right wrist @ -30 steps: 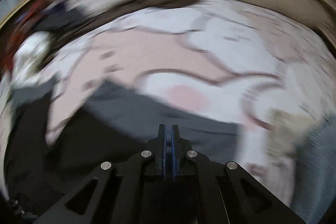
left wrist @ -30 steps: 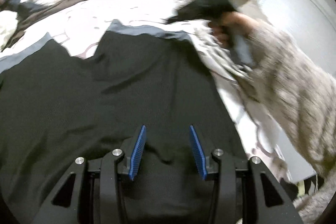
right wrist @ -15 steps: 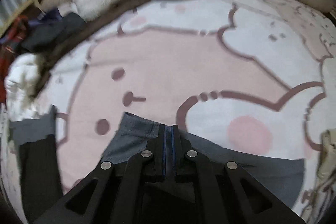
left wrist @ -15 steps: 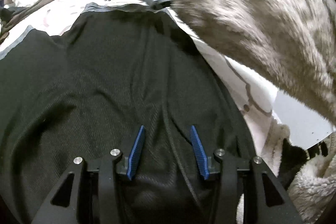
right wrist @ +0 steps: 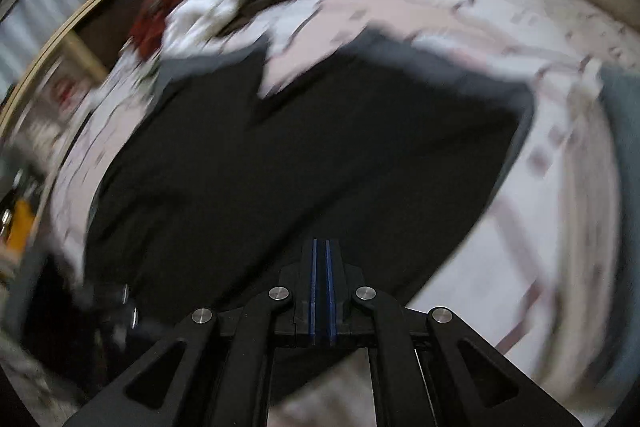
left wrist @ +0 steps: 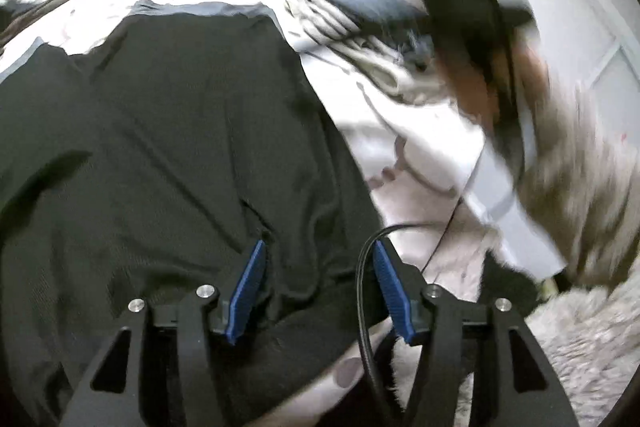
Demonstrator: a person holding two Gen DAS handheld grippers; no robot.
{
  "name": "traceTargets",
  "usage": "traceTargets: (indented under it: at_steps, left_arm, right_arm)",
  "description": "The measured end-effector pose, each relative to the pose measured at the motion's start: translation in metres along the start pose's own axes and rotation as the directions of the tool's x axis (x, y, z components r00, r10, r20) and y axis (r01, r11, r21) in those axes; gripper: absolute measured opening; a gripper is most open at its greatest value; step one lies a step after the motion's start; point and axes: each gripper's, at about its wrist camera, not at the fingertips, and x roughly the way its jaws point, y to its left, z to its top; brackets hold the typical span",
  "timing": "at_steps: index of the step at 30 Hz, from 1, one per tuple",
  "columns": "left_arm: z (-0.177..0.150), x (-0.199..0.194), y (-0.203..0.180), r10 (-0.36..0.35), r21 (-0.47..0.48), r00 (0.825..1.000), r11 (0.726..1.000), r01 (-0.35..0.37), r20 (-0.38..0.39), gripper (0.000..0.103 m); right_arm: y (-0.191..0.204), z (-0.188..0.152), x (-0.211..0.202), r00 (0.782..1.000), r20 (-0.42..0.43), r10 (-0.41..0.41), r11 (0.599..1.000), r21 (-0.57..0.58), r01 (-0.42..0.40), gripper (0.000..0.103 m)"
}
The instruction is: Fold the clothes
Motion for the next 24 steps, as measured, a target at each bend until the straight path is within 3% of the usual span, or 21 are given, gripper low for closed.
traceTargets:
  at_steps: [3, 5, 8, 11, 14, 16, 17, 19, 20, 21, 24]
  left_arm:
    - [0.008, -0.027, 0.008, -0.011, -0.086, 0.997, 0.996, 0.017, 0.080, 0.057]
    - [0.016, -0.048, 0.018, -0.018, -0.146, 0.990, 0.989, 0.038, 0.141, 0.058]
    - [0.025, -0.072, 0.031, 0.044, -0.192, 0.978, 0.981, -0.004, 0.204, 0.064]
    - [0.029, -0.068, 0.032, 0.126, -0.152, 0.977, 0.983, -0.100, 0.172, 0.064]
    - [0.021, -0.046, 0.021, 0.195, -0.066, 0.974, 0.980, -0.189, 0.114, 0.064]
    - [0.012, -0.023, 0.011, 0.305, 0.032, 0.950, 0.951, -0.308, 0.073, 0.064]
    - [0.006, -0.011, 0.007, 0.378, 0.090, 0.924, 0.919, -0.383, 0.062, 0.064]
    - [-0.005, 0.011, 0.008, 0.523, 0.188, 0.850, 0.831, -0.524, 0.062, 0.064]
    - [-0.010, 0.022, 0.009, 0.589, 0.234, 0.805, 0.775, -0.586, 0.068, 0.064]
    - [-0.013, 0.026, 0.014, 0.601, 0.236, 0.796, 0.766, -0.599, 0.071, 0.066]
    - [-0.012, 0.024, 0.032, 0.570, 0.164, 0.819, 0.803, -0.572, 0.064, 0.073]
  right_arm:
    - [0.013, -0.036, 0.024, 0.997, -0.067, -0.041, 0.999, -0.020, 0.040, 0.003]
    - [0.014, -0.051, 0.023, 0.997, -0.035, -0.062, 0.998, -0.026, 0.061, 0.003]
    - [0.007, -0.064, 0.010, 0.997, -0.011, -0.070, 0.997, 0.020, 0.070, 0.003]
    - [0.000, -0.075, -0.007, 0.997, 0.008, -0.071, 0.993, 0.093, 0.070, 0.003]
    - [0.002, -0.090, -0.024, 0.999, 0.042, -0.020, 0.991, 0.133, 0.015, 0.003]
    - [0.007, -0.099, -0.030, 0.999, 0.054, -0.001, 0.987, 0.162, -0.008, 0.003]
    - [0.009, -0.104, -0.030, 0.998, 0.060, 0.014, 0.983, 0.183, -0.024, 0.003]
    - [0.014, -0.111, -0.031, 0.996, 0.074, 0.044, 0.975, 0.213, -0.059, 0.003]
    - [0.017, -0.115, -0.030, 0.995, 0.075, 0.059, 0.972, 0.222, -0.075, 0.003]
    - [0.020, -0.117, -0.029, 0.995, 0.073, 0.073, 0.970, 0.229, -0.088, 0.003]
    - [0.025, -0.121, -0.023, 0.993, 0.053, 0.102, 0.961, 0.252, -0.112, 0.003]
